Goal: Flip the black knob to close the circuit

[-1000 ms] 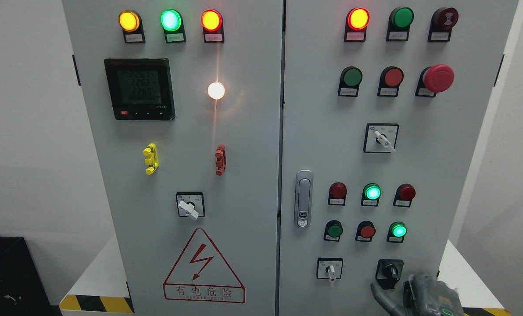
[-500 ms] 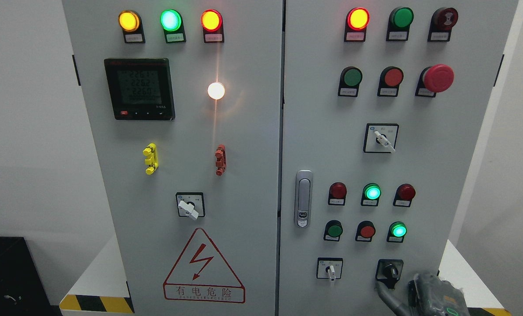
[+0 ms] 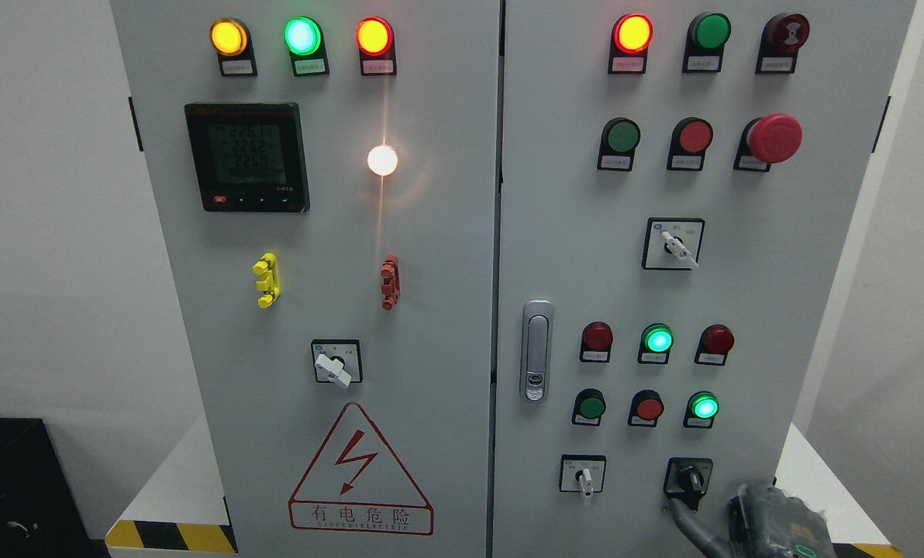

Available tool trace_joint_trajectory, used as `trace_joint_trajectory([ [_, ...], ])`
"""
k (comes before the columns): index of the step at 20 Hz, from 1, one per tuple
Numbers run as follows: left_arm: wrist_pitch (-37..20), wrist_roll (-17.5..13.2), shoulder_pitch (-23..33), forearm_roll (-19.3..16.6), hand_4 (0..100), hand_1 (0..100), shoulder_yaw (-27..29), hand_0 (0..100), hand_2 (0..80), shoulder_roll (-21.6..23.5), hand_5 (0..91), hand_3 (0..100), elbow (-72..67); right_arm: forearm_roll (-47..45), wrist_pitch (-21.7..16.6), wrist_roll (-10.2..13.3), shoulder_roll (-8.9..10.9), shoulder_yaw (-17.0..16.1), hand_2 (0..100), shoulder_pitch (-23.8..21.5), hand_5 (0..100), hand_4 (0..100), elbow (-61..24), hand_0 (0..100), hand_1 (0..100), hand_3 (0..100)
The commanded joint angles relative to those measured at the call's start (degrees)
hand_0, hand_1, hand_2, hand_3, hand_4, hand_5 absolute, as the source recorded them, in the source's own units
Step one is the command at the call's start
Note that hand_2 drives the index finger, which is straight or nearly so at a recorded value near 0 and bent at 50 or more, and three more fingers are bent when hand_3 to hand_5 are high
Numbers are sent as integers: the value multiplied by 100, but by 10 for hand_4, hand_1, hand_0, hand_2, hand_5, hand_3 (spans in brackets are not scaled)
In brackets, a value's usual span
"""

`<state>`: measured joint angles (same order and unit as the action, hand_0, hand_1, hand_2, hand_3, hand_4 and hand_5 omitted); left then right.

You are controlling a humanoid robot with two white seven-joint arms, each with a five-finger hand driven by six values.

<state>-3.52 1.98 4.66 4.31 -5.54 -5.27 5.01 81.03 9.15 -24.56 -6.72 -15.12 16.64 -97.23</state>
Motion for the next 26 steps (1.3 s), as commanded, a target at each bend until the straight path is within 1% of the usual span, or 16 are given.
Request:
trace_joint_trajectory([
  [1, 0, 4, 0, 0, 0, 556, 0, 120, 0, 0, 0, 0, 0, -17, -1, 4, 4, -245, 904, 33, 971, 943, 72, 0, 0, 1000],
  [26, 0, 4, 0, 0, 0, 556, 0, 120, 0, 0, 0, 0, 0, -96, -10, -4, -5, -351, 898, 138, 962, 934, -42, 0, 0, 1000],
])
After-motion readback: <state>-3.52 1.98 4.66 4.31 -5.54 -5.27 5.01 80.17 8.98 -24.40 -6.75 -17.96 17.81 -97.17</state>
